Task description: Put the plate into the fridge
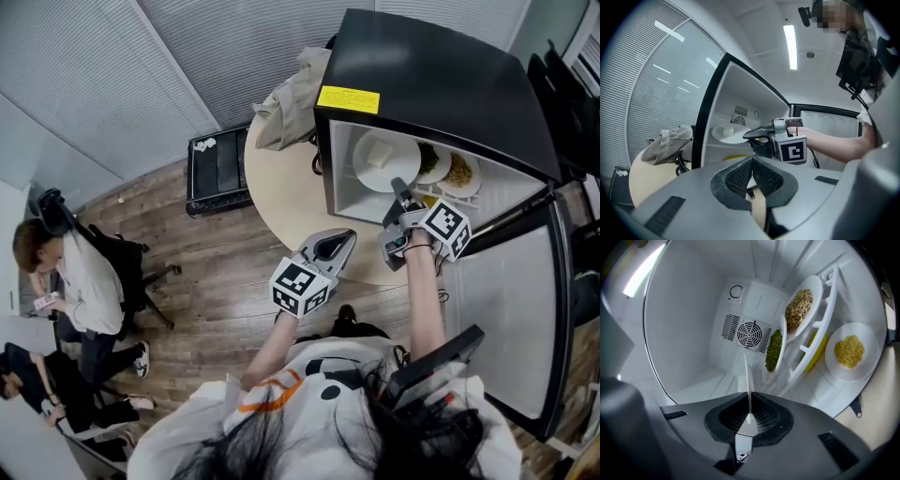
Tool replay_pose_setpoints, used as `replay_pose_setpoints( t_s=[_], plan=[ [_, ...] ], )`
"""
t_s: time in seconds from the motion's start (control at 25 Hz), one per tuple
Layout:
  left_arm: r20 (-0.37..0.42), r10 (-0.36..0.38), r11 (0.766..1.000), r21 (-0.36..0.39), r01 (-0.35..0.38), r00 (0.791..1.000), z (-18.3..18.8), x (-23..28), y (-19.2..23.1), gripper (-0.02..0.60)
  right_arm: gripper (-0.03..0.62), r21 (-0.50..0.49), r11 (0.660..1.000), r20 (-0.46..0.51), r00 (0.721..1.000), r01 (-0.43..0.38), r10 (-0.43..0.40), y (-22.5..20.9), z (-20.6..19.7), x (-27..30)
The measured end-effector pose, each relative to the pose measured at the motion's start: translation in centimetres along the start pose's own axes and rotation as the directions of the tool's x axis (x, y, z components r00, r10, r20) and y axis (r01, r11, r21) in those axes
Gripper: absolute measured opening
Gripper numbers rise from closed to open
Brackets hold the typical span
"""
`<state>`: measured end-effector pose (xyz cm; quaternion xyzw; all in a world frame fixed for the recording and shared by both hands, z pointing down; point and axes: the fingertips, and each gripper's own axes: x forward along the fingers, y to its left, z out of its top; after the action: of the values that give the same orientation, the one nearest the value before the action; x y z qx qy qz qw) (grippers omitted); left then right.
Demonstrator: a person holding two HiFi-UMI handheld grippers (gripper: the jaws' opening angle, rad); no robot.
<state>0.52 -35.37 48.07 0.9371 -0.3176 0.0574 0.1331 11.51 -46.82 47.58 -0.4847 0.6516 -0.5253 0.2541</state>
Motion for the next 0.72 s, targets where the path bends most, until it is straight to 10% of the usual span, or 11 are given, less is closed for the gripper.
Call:
replay_pose_setpoints(
  t_s=[0.72],
  plan=[
    [-0.018, 0.031, 1.000, -0.003, -0.031, 0.999, -0.8, 0.3, 0.4, 0.011, 0.028, -0.041, 0.997, 0.014, 0.998, 0.069, -0.068, 0.1, 0.9, 4.5]
  ],
)
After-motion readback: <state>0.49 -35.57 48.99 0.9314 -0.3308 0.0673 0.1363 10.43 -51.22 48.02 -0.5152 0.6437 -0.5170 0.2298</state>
